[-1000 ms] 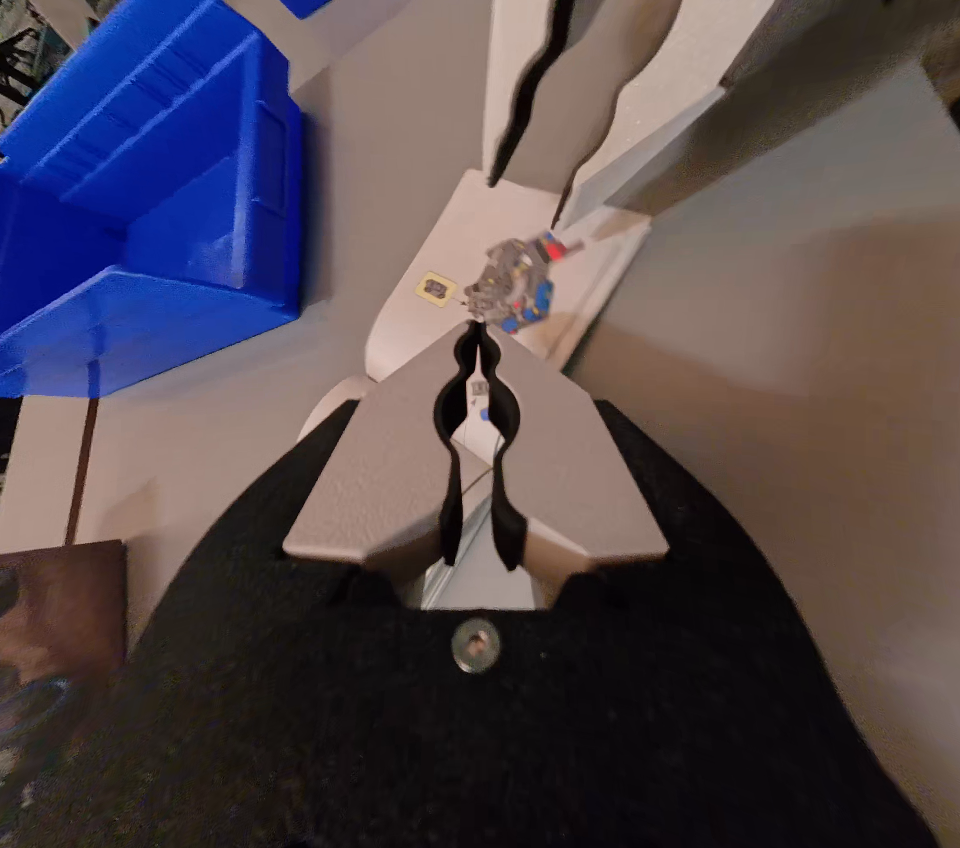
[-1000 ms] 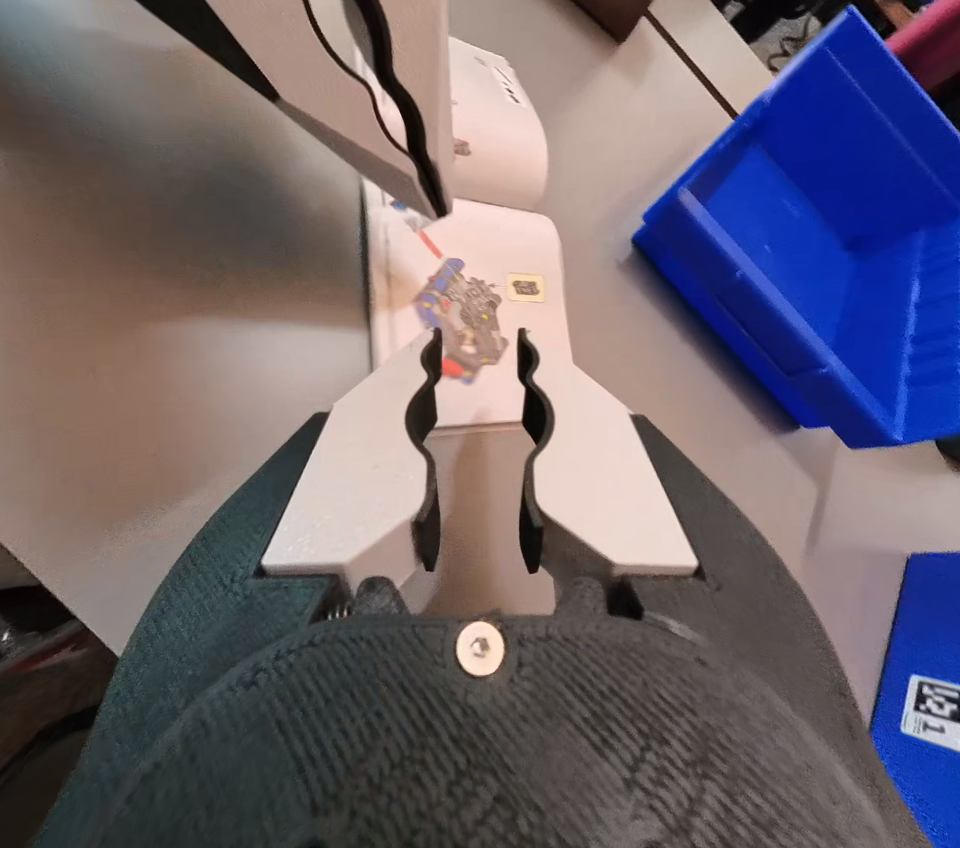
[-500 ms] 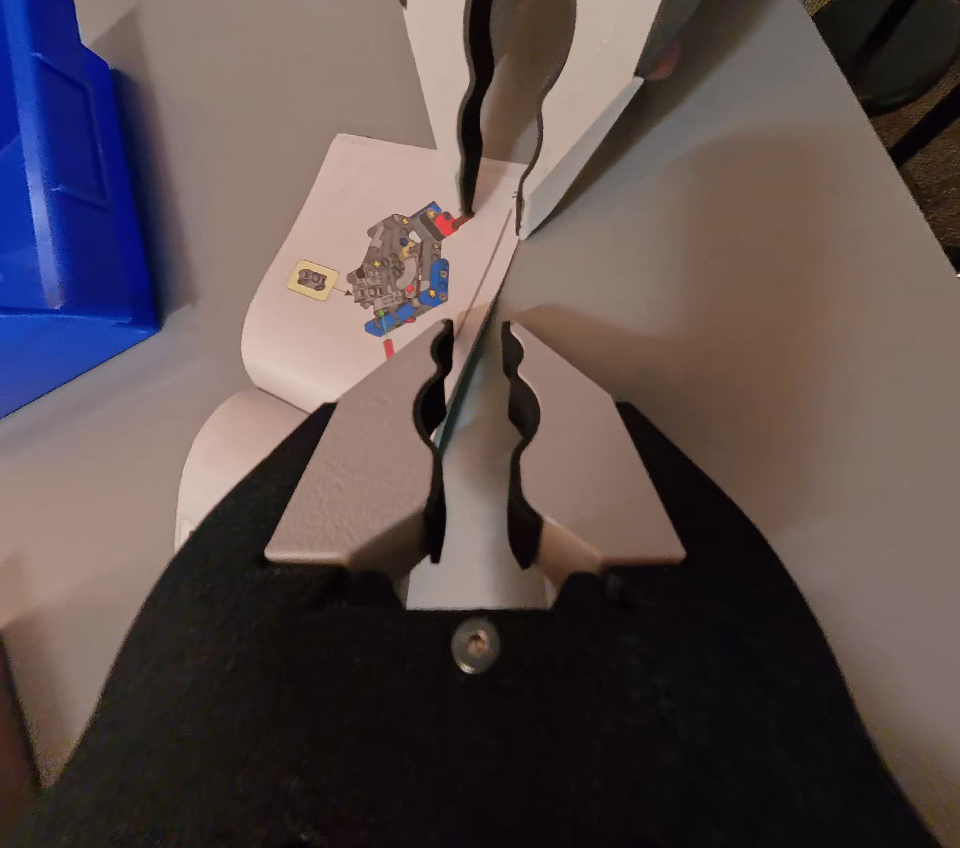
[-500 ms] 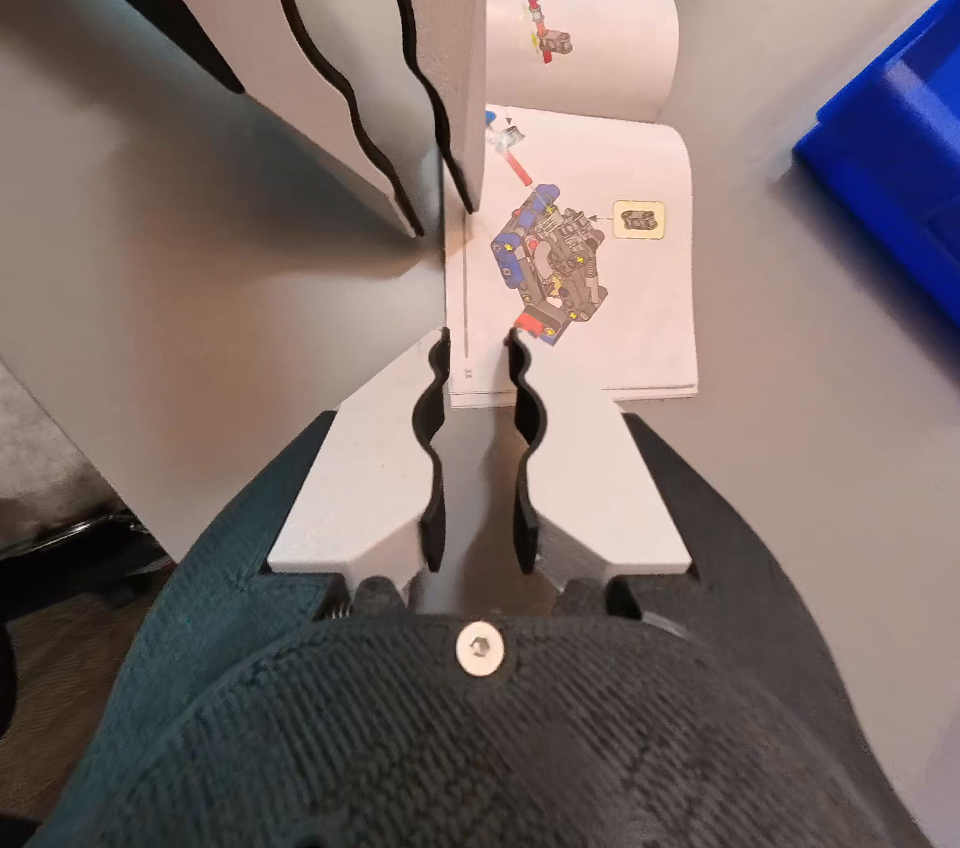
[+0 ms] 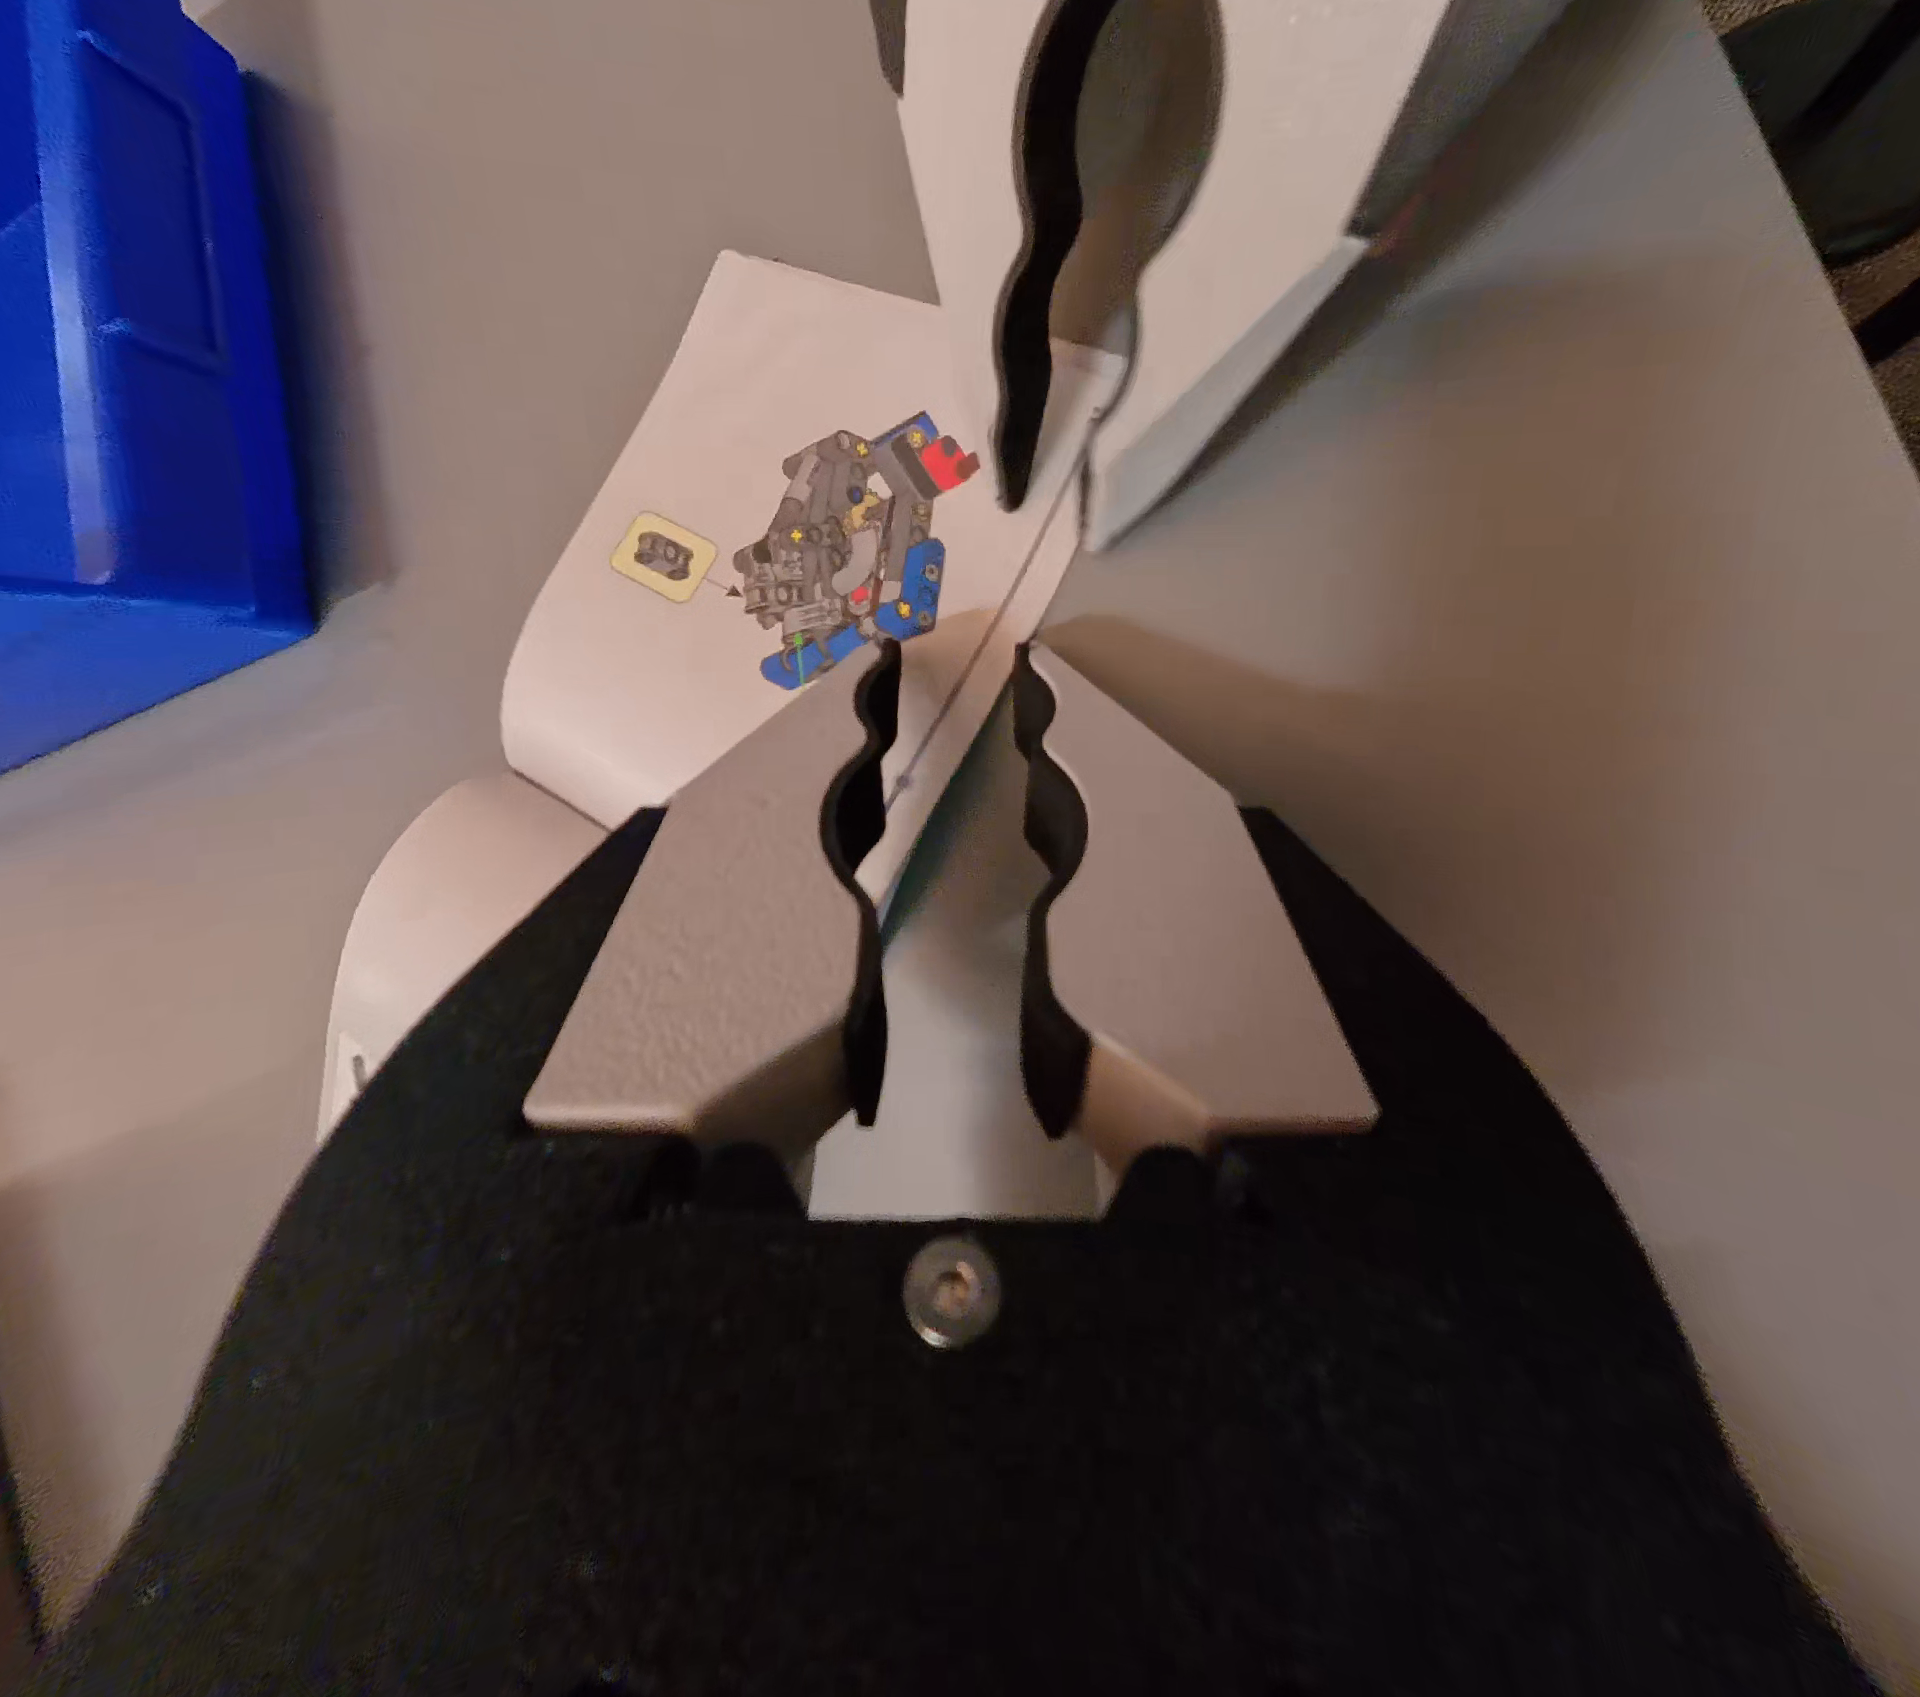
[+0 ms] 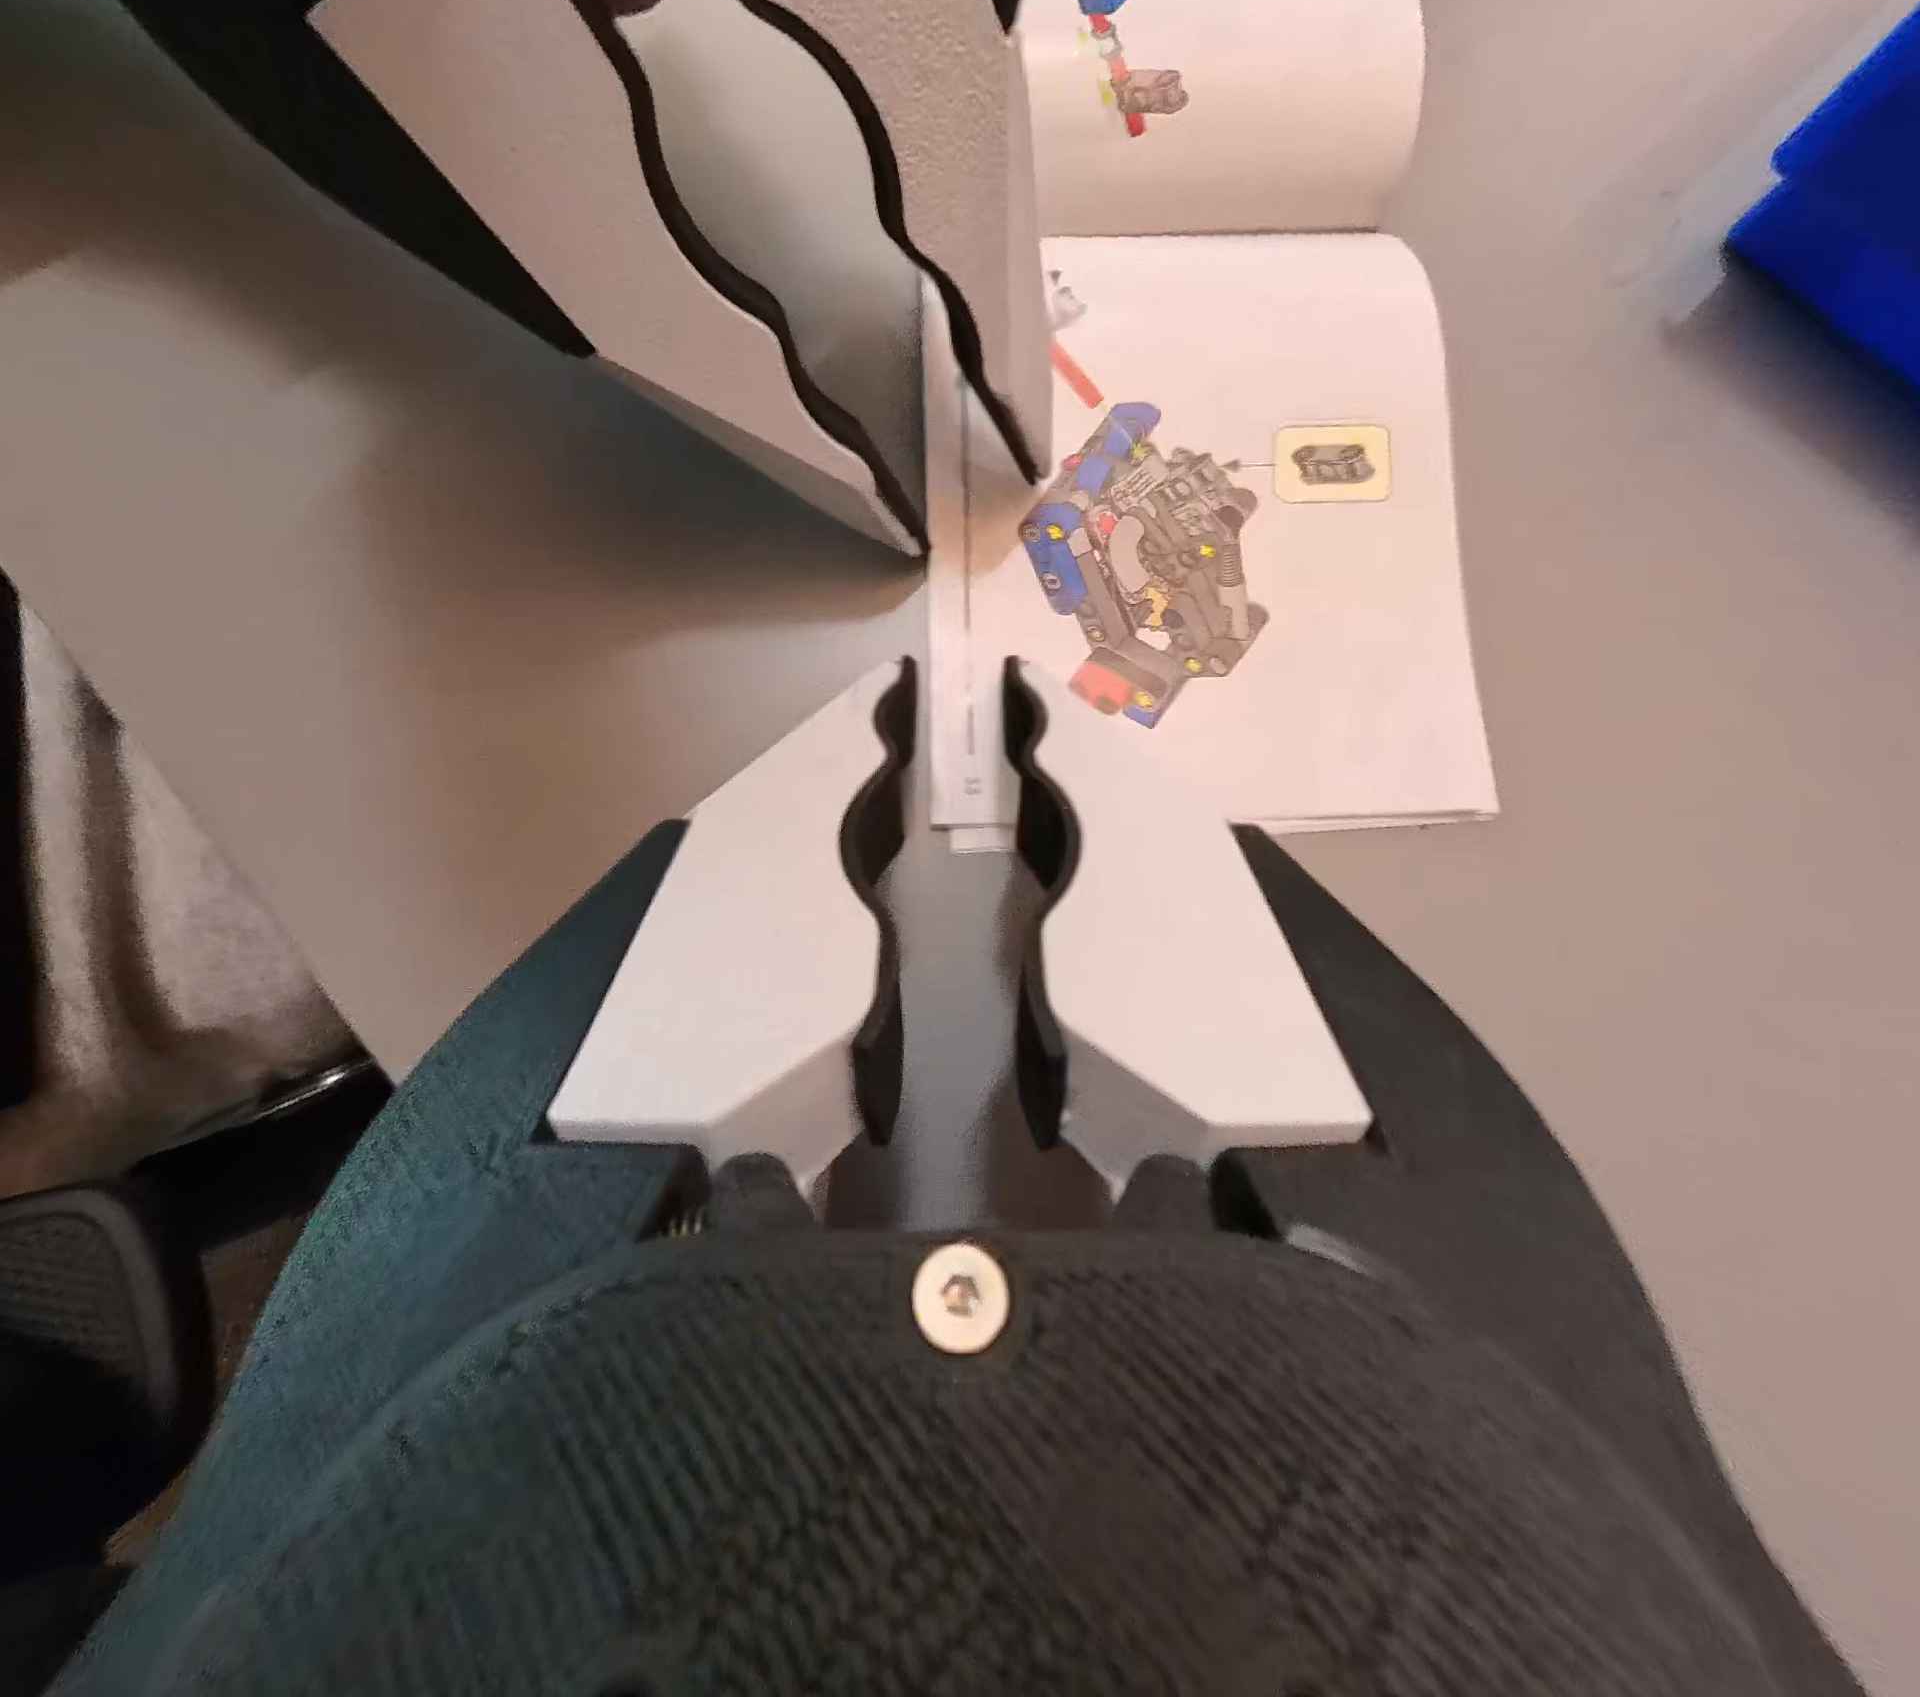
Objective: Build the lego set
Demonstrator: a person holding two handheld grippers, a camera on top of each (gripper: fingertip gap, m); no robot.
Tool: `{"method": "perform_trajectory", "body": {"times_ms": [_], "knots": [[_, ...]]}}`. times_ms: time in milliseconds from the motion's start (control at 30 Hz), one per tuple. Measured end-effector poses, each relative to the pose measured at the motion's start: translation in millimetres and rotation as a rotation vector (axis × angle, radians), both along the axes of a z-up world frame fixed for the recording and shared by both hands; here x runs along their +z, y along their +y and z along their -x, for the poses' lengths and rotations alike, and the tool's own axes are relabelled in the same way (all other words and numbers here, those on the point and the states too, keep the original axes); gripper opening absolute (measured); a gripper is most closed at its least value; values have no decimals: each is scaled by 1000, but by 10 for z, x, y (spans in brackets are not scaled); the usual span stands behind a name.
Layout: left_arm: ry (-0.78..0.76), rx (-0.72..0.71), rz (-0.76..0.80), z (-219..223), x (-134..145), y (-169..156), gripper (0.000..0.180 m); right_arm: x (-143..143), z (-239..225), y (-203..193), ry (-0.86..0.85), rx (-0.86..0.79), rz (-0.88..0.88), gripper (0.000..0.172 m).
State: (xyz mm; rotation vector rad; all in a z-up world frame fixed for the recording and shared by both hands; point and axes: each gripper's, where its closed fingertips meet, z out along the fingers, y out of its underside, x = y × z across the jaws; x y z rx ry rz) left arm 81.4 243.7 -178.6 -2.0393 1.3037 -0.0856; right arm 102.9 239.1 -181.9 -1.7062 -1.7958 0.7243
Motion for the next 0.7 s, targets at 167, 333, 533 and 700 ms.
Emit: {"method": "perform_trajectory", "body": {"times_ms": [167,333,533,700], "knots": [[-18,10,3,23,3,-13,18,0,22,-10,4,34,-30,0],[-32,10,-1,63,68,-4,18,173,110,-7,111,53,-63,0],[4,-19,-16,60,49,34,17,256,133,25,162,47,-89,0],[3,-15,-31,48,84,54,0,284,48,118,153,-4,-137,0]]}}
